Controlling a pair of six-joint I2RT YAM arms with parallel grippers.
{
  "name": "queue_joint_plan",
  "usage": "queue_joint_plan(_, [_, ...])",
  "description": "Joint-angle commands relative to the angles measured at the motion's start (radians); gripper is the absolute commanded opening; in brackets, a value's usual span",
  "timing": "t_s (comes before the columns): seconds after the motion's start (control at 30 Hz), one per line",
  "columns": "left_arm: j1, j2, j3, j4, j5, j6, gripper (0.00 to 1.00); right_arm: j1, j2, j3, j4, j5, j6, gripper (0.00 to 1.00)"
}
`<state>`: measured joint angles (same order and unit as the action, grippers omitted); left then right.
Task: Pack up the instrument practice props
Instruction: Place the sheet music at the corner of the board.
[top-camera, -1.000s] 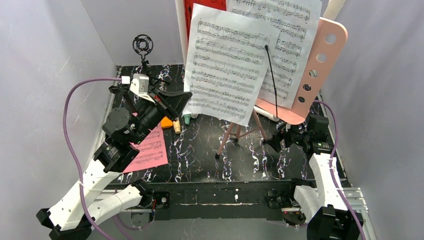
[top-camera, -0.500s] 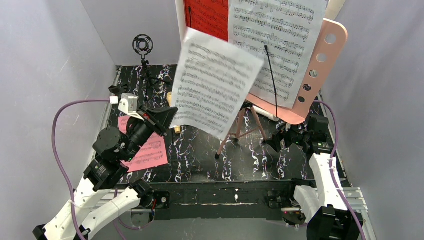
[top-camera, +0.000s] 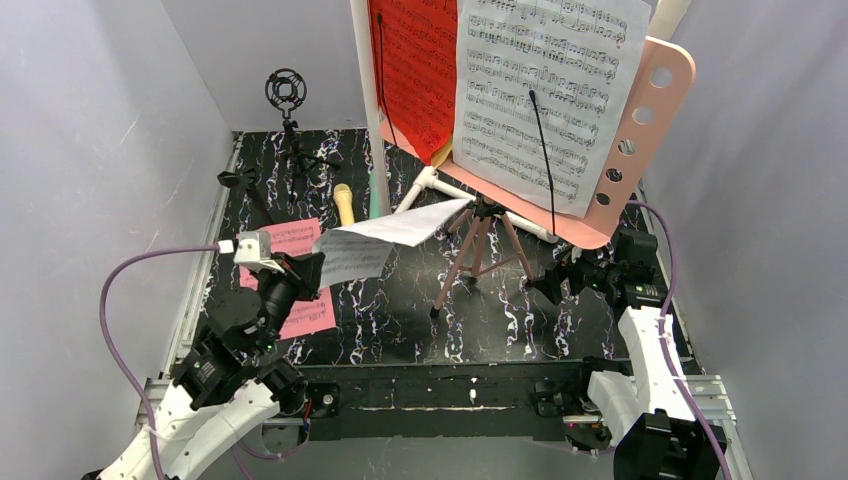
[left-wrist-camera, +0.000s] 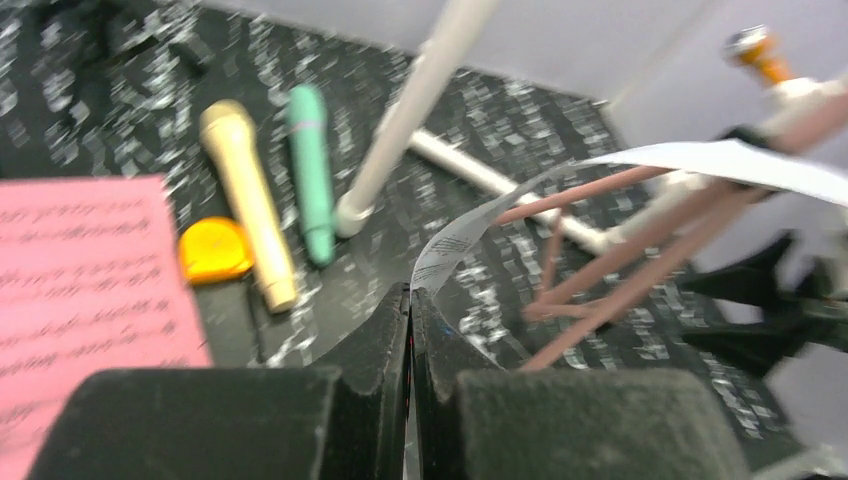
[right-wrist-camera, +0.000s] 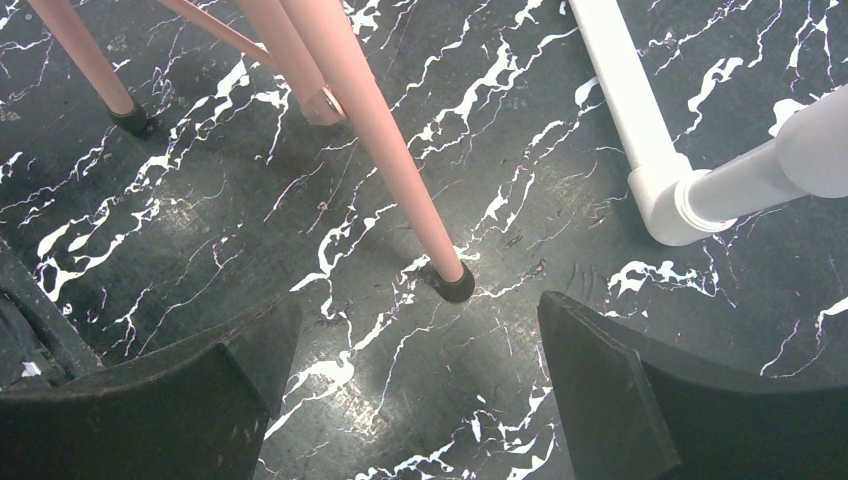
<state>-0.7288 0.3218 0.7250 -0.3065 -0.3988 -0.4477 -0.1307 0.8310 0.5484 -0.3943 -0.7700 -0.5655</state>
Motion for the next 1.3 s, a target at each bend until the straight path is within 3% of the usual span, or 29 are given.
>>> queue_joint_plan(0.0, [-0.001,0.003,-0.084,-0.152,-0.268,-0.067,0.00,-0.004,-0.001,0.034,0.006,-0.023,-0.014,0.98])
queue_joint_plan(0.1, [0.018,0.044,-0.122,-0.233,-0.348,-0.158,0.00,-0.006,-0.003,0.034,0.007,-0.023,-0.014,0.98])
queue_joint_plan(0.17, [0.072,0.050,-0.152,-0.245,-0.317,-0.212,0.00,-0.006,-0.004,0.035,0.005,-0.023,-0.013,0.98])
queue_joint_plan(0.37, [0.463,0.025,-0.267,-0.208,-0.045,-0.294,0.00,-0.007,-0.010,0.036,-0.003,-0.024,-0.019,0.98])
queue_joint_plan(0.5, [0.630,0.089,-0.264,-0.209,0.081,-0.309,0.00,-0.006,-0.015,0.036,-0.005,-0.026,-0.022,0.98])
queue_joint_plan(0.77, [0.722,0.231,-0.191,-0.276,-0.023,-0.354,0.00,-0.007,-0.015,0.036,-0.005,-0.026,-0.026,0.98])
queue_joint_plan(0.93, [0.727,0.245,-0.135,-0.349,-0.171,-0.347,0.00,-0.007,-0.014,0.035,-0.003,-0.026,-0.025,0.98])
queue_joint_plan(1.27, [0.727,0.248,-0.116,-0.347,-0.294,-0.255,0.03,-0.007,-0.012,0.036,-0.005,-0.024,-0.026,0.98])
